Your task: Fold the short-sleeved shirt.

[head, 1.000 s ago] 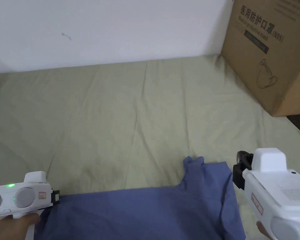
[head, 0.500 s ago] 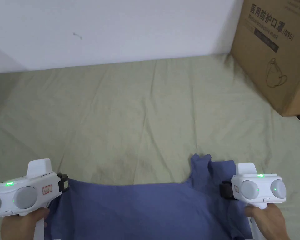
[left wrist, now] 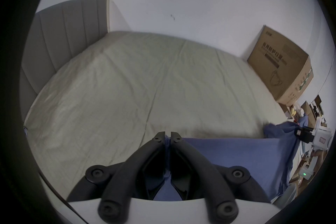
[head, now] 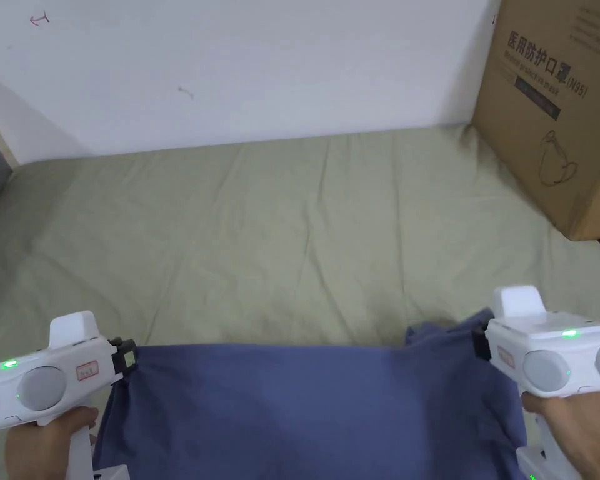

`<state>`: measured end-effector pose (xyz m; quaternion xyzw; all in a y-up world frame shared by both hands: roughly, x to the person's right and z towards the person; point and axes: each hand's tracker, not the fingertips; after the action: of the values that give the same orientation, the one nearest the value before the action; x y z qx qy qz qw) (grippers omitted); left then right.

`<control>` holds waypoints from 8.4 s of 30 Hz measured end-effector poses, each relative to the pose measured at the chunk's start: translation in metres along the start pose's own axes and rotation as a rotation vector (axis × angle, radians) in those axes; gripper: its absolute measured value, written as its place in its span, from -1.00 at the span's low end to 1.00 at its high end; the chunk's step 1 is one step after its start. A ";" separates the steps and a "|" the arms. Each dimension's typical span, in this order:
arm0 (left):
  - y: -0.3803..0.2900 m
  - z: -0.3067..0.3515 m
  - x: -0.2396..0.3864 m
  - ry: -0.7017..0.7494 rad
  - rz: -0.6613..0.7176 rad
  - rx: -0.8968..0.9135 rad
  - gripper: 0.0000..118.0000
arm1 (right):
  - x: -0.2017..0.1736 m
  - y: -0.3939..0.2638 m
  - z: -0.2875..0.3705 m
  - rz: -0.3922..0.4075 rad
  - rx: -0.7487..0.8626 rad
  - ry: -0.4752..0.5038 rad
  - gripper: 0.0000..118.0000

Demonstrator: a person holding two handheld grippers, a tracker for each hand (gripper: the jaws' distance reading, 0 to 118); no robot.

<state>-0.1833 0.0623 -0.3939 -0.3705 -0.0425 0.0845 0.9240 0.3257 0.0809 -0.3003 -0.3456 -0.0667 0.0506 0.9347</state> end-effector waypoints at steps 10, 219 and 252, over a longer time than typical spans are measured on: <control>0.119 0.097 0.009 0.018 -0.077 0.265 -0.98 | 0.004 0.127 0.102 0.016 0.367 0.029 -0.97; -0.038 -0.013 -0.012 0.116 0.024 -0.059 0.83 | -0.017 -0.041 -0.027 -0.222 -0.053 0.066 0.61; -0.067 0.116 0.011 0.022 -0.131 0.194 -1.00 | -0.045 -0.040 0.165 -0.111 0.488 0.016 -1.00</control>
<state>-0.1806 0.0954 -0.2638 -0.2768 -0.0483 0.0237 0.9594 0.2565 0.1500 -0.1540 -0.1059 -0.0641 0.0112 0.9922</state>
